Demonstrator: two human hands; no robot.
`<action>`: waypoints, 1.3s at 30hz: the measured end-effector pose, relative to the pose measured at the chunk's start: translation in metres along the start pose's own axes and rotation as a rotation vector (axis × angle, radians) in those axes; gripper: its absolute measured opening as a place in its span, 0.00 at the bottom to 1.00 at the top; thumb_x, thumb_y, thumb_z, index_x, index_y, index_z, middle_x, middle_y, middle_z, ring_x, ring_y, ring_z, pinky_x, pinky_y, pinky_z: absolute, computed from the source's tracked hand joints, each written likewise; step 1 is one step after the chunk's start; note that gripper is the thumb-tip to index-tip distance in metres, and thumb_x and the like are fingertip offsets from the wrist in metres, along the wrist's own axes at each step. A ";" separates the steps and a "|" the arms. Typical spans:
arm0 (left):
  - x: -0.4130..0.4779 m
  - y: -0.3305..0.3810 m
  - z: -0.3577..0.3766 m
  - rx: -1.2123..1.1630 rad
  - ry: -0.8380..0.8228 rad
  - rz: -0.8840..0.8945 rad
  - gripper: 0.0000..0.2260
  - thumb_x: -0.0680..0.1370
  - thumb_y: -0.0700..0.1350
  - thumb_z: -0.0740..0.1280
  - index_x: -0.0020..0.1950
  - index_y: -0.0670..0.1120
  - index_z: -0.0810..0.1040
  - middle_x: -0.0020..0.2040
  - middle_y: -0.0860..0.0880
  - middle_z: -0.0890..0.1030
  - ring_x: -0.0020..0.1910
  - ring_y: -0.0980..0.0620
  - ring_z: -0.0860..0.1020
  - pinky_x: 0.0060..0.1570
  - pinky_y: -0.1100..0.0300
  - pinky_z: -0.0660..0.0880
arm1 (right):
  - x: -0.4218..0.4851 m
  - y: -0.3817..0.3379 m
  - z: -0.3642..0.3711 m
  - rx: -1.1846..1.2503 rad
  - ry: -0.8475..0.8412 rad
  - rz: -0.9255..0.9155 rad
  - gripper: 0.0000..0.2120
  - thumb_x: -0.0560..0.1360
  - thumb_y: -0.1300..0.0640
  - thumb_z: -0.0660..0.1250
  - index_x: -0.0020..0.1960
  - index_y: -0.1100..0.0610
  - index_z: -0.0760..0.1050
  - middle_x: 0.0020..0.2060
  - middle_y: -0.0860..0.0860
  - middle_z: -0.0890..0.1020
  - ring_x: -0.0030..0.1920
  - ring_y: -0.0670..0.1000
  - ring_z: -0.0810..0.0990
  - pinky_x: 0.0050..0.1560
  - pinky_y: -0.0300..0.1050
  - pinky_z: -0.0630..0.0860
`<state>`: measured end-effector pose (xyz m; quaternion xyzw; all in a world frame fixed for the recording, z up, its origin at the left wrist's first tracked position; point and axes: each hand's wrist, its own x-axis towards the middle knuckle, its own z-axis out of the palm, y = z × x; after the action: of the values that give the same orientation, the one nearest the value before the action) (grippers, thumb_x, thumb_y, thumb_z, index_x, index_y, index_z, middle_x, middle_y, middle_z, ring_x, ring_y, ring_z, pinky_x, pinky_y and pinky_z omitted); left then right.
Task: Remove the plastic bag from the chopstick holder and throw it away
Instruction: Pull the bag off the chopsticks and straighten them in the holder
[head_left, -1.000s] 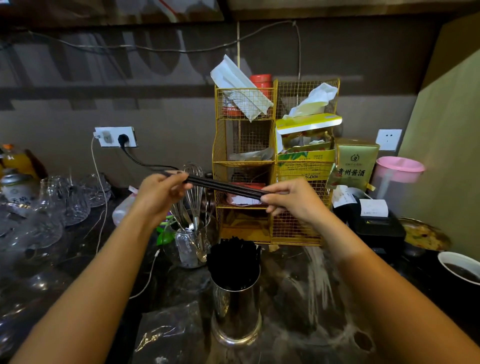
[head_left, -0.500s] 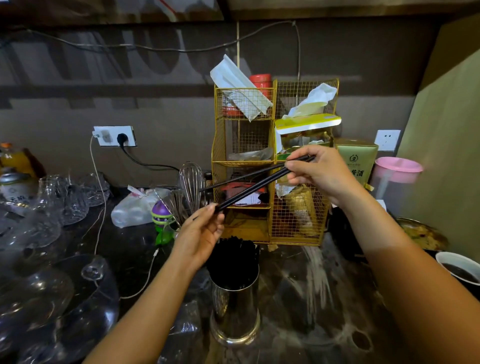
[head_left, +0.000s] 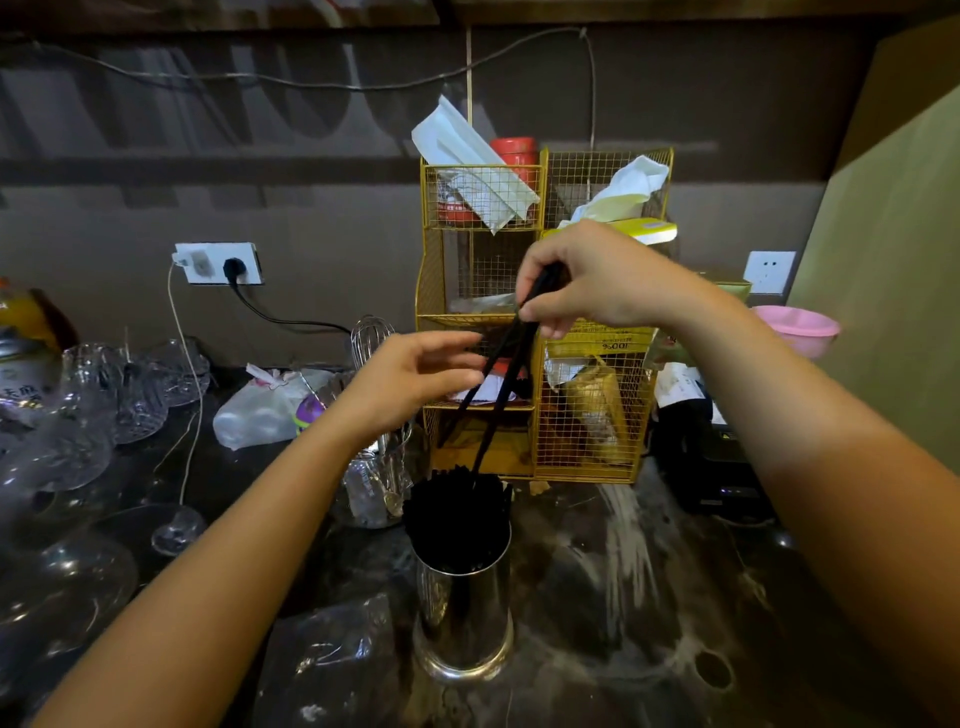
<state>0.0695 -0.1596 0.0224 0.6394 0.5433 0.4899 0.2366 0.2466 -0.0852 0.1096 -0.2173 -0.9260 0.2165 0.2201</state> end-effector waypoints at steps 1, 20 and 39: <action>0.002 0.002 0.003 0.017 -0.041 0.008 0.16 0.71 0.38 0.66 0.58 0.50 0.75 0.47 0.57 0.81 0.47 0.63 0.80 0.47 0.70 0.76 | 0.002 -0.003 0.004 -0.021 -0.020 -0.011 0.05 0.71 0.66 0.67 0.40 0.58 0.74 0.30 0.51 0.79 0.25 0.41 0.80 0.34 0.38 0.81; -0.006 -0.009 0.015 -0.297 0.090 0.017 0.04 0.67 0.39 0.68 0.39 0.47 0.80 0.32 0.54 0.85 0.37 0.55 0.83 0.42 0.60 0.80 | 0.028 -0.028 0.029 -0.085 -0.008 -0.157 0.05 0.72 0.65 0.66 0.47 0.58 0.74 0.33 0.44 0.75 0.28 0.49 0.79 0.26 0.33 0.76; -0.027 -0.078 0.042 0.176 0.036 -0.098 0.04 0.71 0.40 0.69 0.44 0.43 0.80 0.38 0.41 0.82 0.38 0.52 0.77 0.42 0.56 0.72 | 0.010 0.032 0.104 -0.196 -0.263 -0.024 0.03 0.74 0.60 0.65 0.47 0.57 0.76 0.44 0.54 0.82 0.37 0.50 0.80 0.38 0.41 0.73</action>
<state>0.0730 -0.1518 -0.0697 0.6216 0.6188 0.4396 0.1934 0.1964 -0.0864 0.0126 -0.1964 -0.9660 0.1489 0.0775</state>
